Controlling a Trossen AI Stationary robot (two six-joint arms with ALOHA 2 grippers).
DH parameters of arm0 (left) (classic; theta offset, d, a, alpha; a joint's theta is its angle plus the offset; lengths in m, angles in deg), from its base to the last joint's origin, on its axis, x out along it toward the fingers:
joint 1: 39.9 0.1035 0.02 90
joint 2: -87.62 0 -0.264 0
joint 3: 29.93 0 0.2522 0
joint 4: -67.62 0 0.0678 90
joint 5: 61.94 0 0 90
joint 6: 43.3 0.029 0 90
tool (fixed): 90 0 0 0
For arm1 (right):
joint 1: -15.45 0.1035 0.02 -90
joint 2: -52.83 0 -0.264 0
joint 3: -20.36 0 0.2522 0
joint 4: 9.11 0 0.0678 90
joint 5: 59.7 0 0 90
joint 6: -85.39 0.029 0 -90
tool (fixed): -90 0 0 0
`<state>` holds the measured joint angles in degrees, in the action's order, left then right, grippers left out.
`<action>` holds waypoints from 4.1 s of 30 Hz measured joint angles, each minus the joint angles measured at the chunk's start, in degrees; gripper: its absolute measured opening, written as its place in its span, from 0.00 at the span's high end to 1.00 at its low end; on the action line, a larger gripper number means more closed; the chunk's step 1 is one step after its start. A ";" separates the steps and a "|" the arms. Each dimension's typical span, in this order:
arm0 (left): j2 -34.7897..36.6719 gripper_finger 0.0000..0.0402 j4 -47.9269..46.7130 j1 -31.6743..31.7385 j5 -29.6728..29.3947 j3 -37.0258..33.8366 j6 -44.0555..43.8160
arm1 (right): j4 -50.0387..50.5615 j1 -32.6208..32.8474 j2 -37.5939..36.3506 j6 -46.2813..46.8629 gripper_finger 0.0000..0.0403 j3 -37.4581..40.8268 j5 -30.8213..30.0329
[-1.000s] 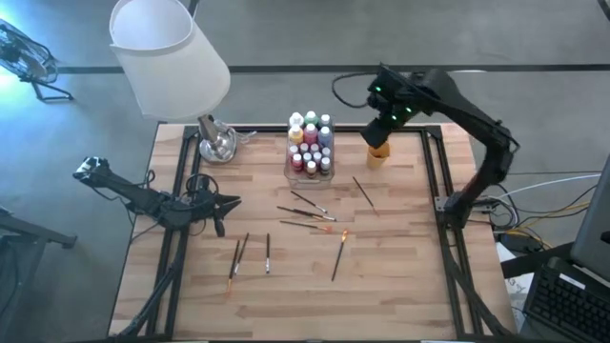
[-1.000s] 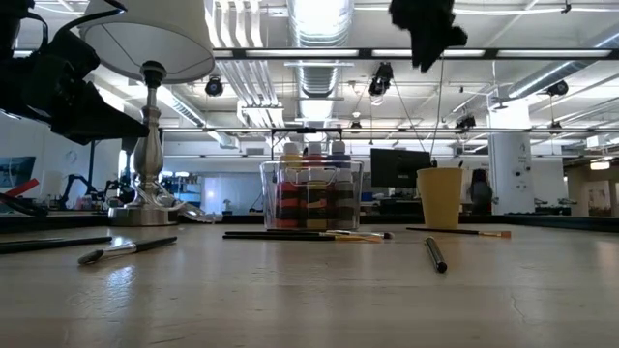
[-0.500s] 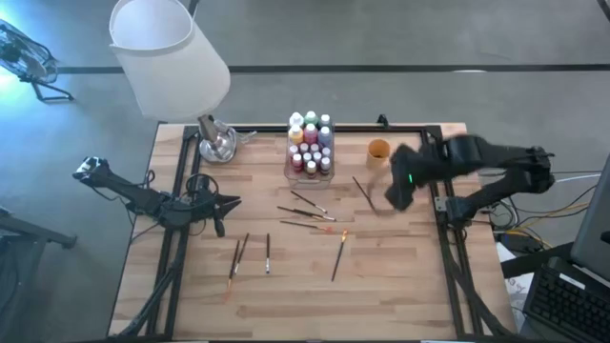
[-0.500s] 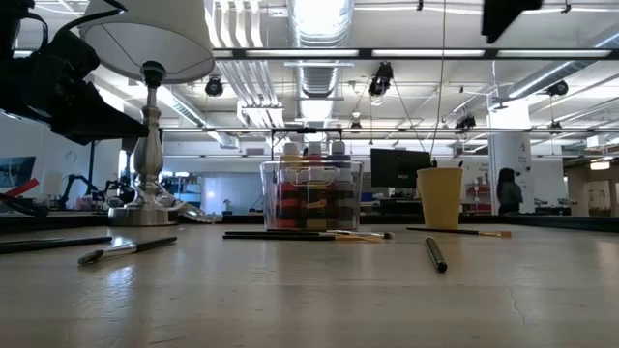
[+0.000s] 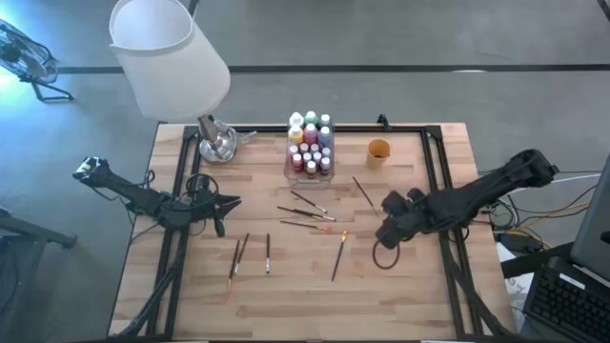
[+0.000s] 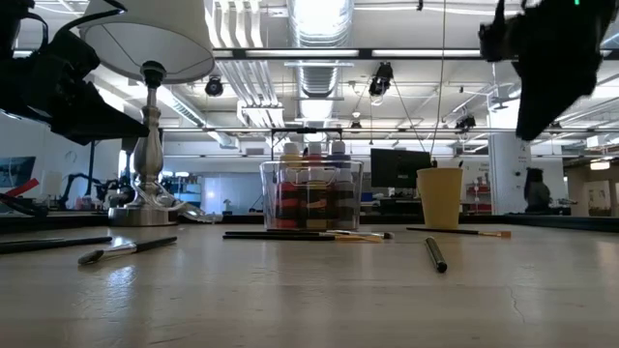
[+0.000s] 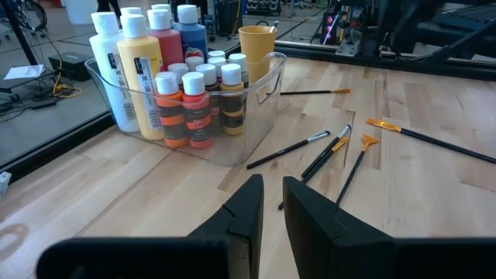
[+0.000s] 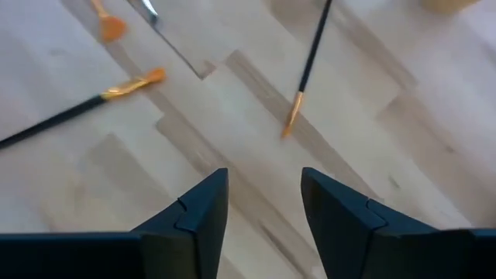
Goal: Pick & Place Paint Supplies
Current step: Put the gold paint brush into the cup
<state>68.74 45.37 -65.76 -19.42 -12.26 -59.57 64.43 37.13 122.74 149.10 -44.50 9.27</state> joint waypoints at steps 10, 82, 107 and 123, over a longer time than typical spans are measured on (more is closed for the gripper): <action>0.00 0.86 0.09 0.01 0.01 0.00 0.00 | -21.02 0.10 0.00 1.55 0.63 15.56 -6.02; 0.00 0.86 0.55 0.01 0.02 -0.01 0.00 | -39.24 2.22 17.86 9.80 0.65 24.09 -17.14; 0.00 0.86 0.57 0.02 0.02 -0.02 0.00 | -38.52 2.37 15.32 10.62 0.85 25.21 -15.18; 0.00 0.86 0.59 0.00 0.01 -0.02 0.02 | -37.33 2.35 14.81 10.71 0.98 25.27 -16.50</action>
<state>68.74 45.96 -65.76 -19.41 -12.29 -59.55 27.10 39.48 137.55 159.81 -19.22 -7.23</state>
